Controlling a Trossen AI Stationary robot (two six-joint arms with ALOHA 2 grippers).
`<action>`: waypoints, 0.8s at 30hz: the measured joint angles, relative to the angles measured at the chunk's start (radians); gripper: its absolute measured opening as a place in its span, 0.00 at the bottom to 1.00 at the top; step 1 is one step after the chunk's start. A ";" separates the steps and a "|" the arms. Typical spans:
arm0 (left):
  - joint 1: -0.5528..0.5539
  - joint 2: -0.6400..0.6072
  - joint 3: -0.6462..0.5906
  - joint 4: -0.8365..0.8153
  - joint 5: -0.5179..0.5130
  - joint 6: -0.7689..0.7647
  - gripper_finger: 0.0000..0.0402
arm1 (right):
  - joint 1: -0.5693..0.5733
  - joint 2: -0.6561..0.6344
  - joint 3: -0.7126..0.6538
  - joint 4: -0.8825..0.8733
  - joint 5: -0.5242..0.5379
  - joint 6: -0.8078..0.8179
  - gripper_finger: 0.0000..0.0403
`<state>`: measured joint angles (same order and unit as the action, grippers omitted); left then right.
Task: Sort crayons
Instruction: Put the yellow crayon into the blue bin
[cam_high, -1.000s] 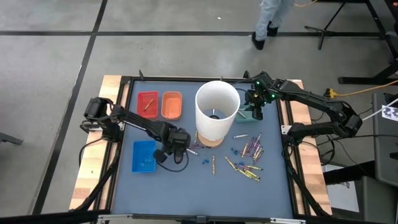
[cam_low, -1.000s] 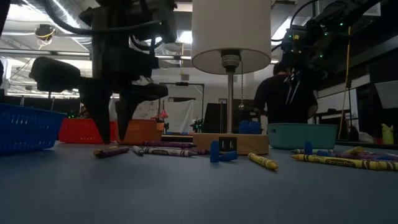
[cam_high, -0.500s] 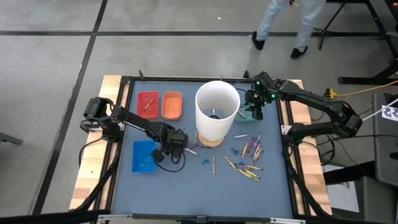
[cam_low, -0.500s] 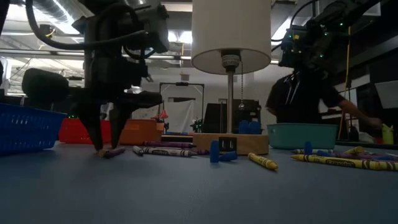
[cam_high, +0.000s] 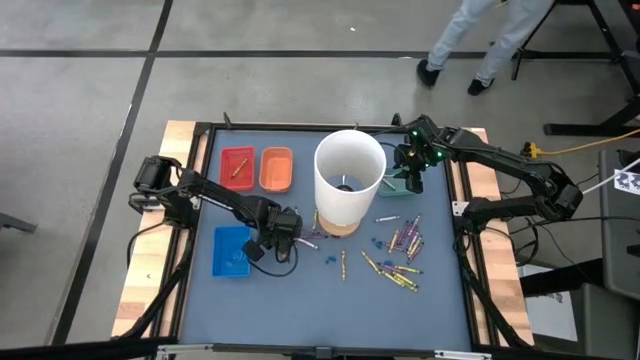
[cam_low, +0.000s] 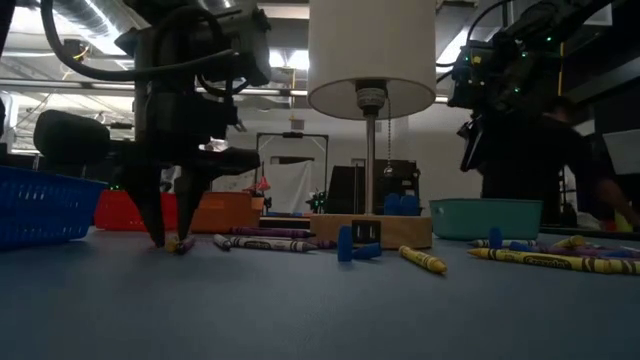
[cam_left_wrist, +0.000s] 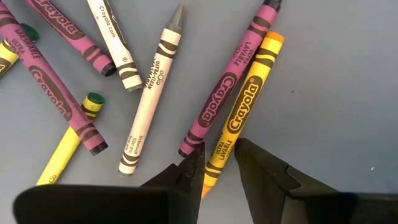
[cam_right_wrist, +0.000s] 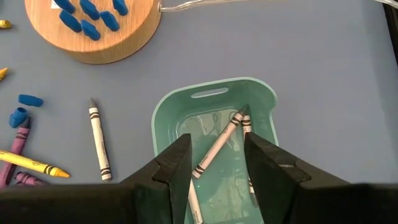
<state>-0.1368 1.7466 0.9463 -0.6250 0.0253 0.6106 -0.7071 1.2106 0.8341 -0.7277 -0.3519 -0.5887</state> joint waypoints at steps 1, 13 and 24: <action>0.000 0.000 0.000 0.000 0.009 0.000 0.23 | 0.000 0.000 0.000 0.000 0.000 0.000 0.37; 0.001 0.002 -0.001 -0.003 0.039 -0.033 0.11 | 0.000 0.000 0.000 0.000 0.000 0.000 0.37; -0.001 0.005 0.029 -0.029 0.001 -0.033 0.02 | 0.000 0.000 0.000 0.000 0.000 0.000 0.37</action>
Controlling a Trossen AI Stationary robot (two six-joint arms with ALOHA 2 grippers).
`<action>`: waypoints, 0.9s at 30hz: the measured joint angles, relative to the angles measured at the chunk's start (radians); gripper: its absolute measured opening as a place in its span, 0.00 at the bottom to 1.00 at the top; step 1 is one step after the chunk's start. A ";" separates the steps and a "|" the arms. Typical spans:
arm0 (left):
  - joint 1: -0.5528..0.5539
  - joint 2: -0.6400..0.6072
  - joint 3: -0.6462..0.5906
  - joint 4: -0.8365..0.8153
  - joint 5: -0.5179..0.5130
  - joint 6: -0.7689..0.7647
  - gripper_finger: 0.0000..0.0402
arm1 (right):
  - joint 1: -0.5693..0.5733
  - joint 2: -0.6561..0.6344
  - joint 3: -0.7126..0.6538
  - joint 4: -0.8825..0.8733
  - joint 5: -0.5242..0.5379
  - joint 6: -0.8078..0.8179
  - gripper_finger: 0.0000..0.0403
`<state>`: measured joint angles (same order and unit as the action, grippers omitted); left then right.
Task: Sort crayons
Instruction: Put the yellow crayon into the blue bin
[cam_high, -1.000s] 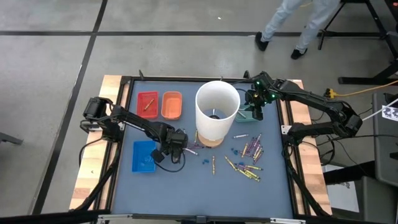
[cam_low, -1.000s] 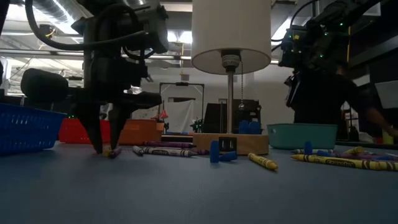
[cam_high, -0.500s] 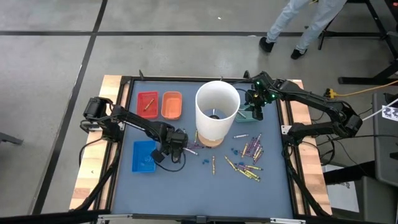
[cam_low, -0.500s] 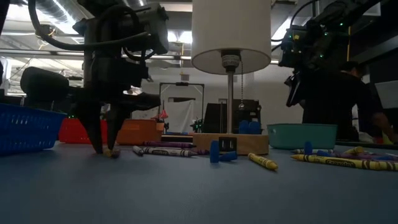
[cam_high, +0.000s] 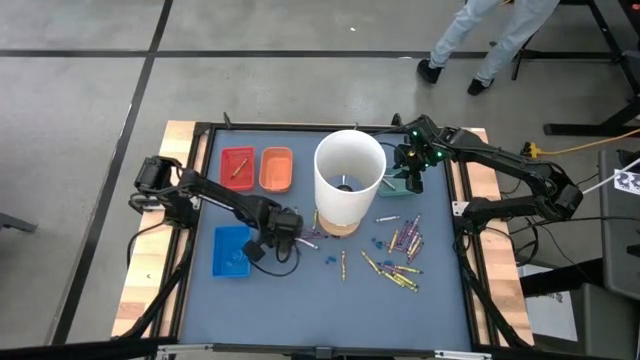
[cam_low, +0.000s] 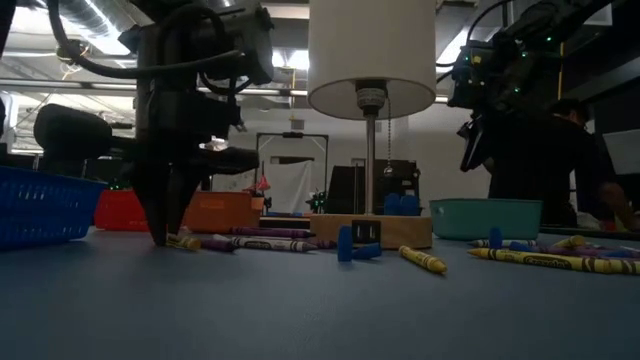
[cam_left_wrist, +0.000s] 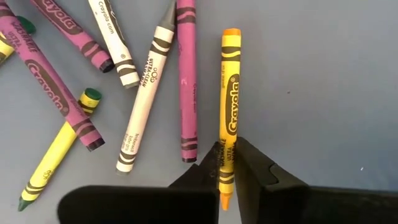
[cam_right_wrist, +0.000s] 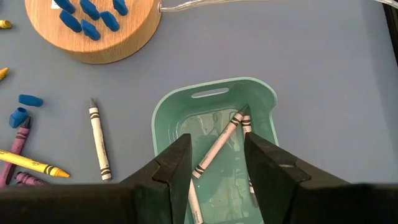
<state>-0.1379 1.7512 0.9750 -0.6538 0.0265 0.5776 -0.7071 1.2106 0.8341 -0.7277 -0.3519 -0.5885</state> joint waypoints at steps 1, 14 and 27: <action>0.000 0.002 0.014 -0.014 -0.003 0.000 0.02 | 0.000 0.000 0.000 0.000 0.000 0.000 0.37; -0.034 0.003 0.282 -0.315 0.058 -0.213 0.02 | 0.000 0.000 0.000 0.000 0.000 0.000 0.37; -0.156 -0.001 0.431 -0.746 0.096 -0.621 0.02 | 0.000 0.000 0.000 -0.001 0.000 0.000 0.37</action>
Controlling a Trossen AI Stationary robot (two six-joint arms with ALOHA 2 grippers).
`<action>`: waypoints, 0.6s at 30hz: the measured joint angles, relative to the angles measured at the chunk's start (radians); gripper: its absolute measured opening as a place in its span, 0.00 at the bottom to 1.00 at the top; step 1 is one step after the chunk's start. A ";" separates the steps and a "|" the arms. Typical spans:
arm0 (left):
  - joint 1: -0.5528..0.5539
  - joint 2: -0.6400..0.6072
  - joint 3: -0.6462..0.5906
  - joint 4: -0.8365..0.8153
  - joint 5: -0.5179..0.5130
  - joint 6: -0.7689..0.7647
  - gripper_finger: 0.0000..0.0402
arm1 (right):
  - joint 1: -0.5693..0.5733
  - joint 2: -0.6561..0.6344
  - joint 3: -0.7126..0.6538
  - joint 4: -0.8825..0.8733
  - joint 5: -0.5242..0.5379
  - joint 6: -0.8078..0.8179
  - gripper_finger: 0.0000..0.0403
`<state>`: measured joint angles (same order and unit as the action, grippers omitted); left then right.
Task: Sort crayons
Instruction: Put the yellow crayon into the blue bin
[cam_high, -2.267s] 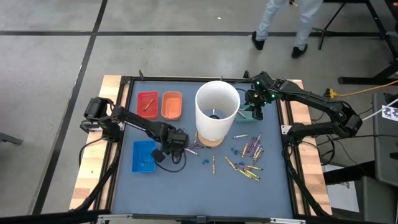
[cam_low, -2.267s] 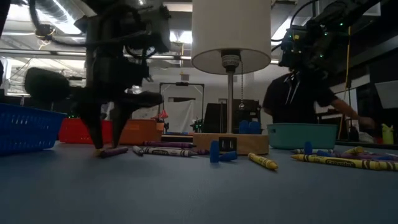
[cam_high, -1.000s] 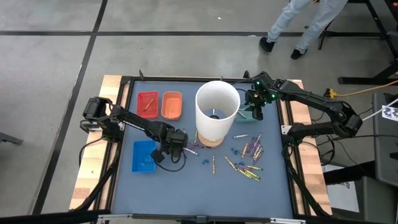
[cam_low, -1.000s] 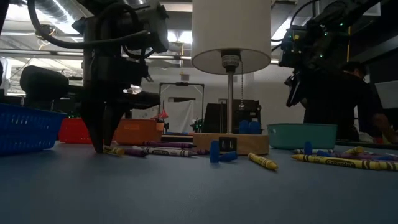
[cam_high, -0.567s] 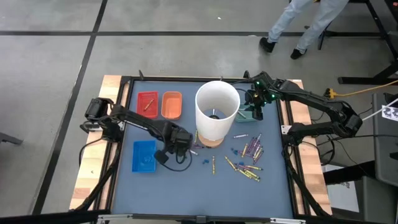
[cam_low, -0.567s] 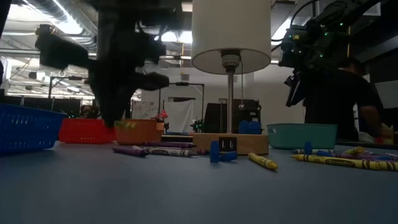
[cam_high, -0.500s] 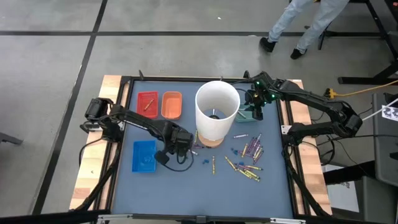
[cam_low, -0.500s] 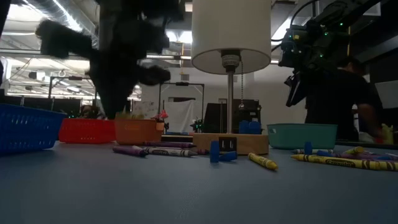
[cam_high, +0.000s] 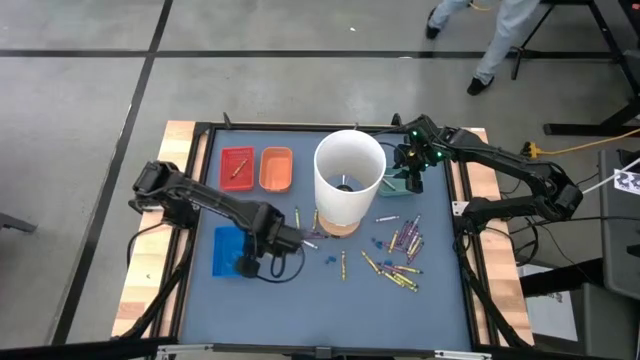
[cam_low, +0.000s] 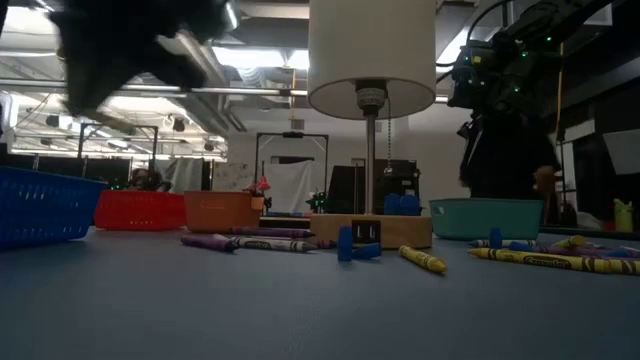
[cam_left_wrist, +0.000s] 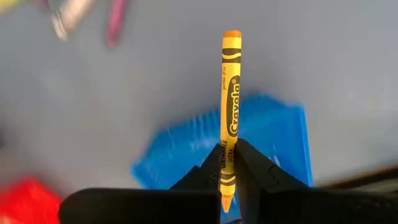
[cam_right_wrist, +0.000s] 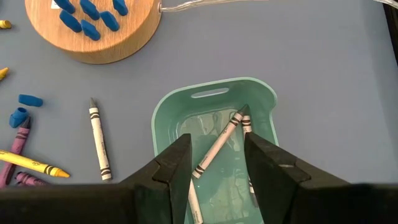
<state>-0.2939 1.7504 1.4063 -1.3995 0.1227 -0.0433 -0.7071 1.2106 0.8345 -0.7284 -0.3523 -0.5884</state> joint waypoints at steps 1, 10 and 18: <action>-0.011 0.000 0.000 -0.035 -0.003 -0.028 0.02 | 0.000 0.000 0.000 0.000 0.000 0.000 0.37; -0.089 -0.001 -0.004 -0.171 -0.106 -0.184 0.02 | 0.000 0.000 0.000 -0.007 0.000 0.000 0.37; -0.127 -0.001 -0.087 -0.172 -0.107 -0.244 0.02 | 0.000 0.000 0.000 -0.007 0.000 0.013 0.37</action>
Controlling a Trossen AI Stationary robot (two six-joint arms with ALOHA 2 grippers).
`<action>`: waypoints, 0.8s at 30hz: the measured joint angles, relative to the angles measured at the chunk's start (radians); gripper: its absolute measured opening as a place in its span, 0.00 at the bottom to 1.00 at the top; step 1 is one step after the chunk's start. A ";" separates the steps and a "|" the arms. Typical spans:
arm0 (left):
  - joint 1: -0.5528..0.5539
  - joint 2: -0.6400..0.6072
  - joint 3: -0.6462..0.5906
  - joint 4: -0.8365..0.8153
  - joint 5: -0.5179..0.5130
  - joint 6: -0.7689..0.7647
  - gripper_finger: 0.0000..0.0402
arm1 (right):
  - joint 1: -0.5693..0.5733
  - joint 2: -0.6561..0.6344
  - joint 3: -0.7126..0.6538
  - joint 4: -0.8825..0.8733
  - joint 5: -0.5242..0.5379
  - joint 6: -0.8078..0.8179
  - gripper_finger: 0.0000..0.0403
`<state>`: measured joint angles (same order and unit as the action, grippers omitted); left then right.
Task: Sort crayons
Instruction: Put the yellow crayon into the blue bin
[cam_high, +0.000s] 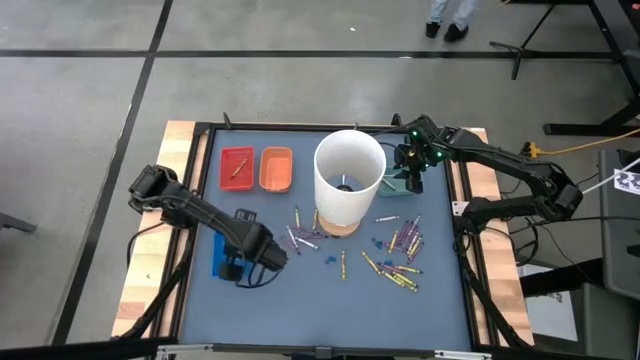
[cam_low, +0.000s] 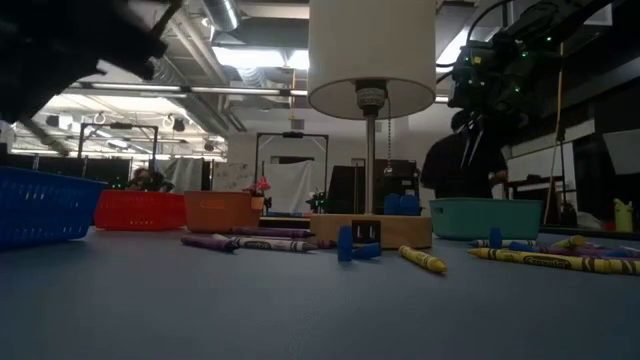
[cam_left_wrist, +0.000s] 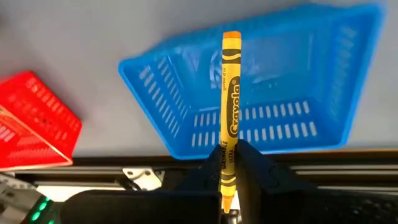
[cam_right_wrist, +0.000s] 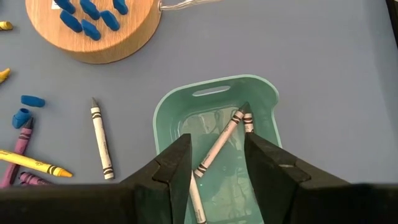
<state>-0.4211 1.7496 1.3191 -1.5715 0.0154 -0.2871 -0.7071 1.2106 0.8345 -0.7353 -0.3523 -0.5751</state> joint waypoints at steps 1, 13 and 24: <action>-0.004 0.000 -0.016 0.000 0.000 0.001 0.02 | 0.000 0.000 0.000 0.000 0.000 0.000 0.37; -0.012 0.000 -0.180 0.001 -0.006 0.001 0.02 | 0.000 0.000 0.000 0.000 0.000 0.003 0.37; -0.012 0.000 -0.196 0.004 -0.102 -0.052 0.02 | 0.000 0.000 0.000 0.000 0.000 0.003 0.37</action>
<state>-0.4335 1.7493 1.1229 -1.5670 -0.0867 -0.3392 -0.7071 1.2106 0.8345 -0.7349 -0.3523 -0.5724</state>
